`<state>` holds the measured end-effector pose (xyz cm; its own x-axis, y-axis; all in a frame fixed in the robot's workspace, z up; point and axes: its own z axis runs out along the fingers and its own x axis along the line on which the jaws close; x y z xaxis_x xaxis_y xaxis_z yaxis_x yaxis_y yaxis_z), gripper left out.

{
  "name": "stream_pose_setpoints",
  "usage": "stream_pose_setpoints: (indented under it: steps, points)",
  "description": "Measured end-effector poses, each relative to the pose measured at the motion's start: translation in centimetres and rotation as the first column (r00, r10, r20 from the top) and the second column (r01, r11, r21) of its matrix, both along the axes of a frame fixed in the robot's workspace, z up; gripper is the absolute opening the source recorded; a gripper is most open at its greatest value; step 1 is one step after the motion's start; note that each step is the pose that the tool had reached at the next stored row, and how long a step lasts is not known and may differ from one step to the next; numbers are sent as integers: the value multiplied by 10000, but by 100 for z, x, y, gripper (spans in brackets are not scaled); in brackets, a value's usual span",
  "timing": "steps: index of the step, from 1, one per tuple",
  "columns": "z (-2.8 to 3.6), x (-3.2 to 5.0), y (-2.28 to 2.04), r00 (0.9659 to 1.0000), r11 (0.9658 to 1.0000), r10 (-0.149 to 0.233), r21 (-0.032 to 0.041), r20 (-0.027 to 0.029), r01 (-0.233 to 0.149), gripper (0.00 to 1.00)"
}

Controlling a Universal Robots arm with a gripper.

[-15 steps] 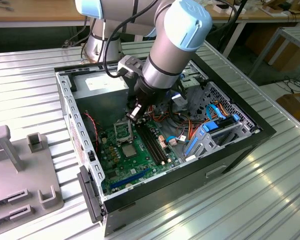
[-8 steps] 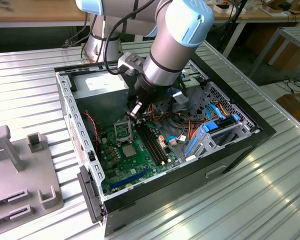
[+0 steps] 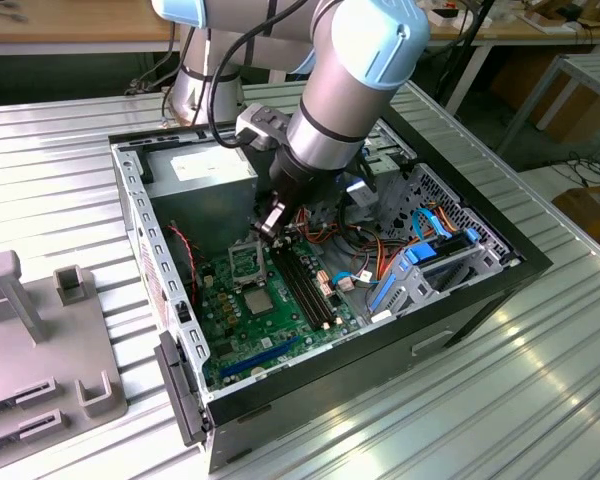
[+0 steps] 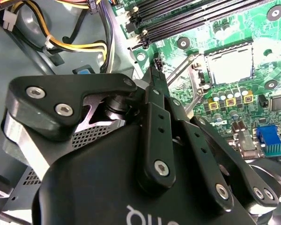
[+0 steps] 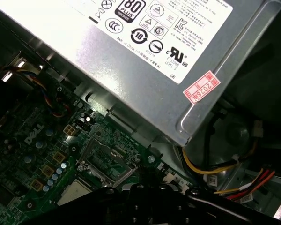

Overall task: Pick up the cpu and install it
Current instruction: 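Close the cpu cover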

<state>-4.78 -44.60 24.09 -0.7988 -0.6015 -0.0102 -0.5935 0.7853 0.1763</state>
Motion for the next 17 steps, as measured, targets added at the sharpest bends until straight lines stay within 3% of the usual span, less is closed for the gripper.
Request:
stream_pose_setpoints:
  steps: [7, 17]
  points:
    - [4, -6, -61, 10000, 10000, 83, 1, 0, -83, 11]
    - [37, -6, -86, 9998, 9998, 179, 8, 1, -179, 11]
